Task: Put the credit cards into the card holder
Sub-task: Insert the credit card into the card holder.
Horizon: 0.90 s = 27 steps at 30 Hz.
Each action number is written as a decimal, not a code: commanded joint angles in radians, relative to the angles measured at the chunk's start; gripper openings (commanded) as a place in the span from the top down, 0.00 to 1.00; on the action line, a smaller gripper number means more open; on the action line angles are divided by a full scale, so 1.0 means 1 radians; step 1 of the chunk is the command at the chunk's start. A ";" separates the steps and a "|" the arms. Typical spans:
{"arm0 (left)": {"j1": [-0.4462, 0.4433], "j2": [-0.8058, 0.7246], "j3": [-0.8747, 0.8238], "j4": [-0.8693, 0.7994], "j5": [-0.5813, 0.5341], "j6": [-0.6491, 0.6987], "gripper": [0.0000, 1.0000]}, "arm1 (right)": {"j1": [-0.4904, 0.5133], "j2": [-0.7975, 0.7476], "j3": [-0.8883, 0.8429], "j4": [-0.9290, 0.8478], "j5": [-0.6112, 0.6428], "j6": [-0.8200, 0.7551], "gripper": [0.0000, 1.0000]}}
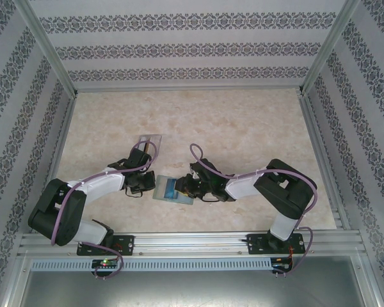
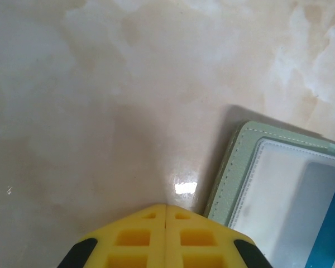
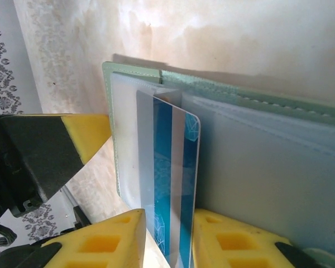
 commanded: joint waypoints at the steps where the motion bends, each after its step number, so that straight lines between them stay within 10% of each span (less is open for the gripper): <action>1: -0.017 0.049 -0.044 0.016 0.068 -0.019 0.95 | 0.009 -0.007 -0.003 -0.056 0.020 -0.035 0.76; 14: -0.038 0.066 -0.053 0.059 0.119 -0.044 1.00 | 0.043 0.106 0.129 -0.056 0.016 -0.026 1.00; 27: -0.040 0.065 -0.044 0.036 0.095 -0.039 1.00 | 0.037 -0.041 0.093 -0.255 0.070 -0.105 0.75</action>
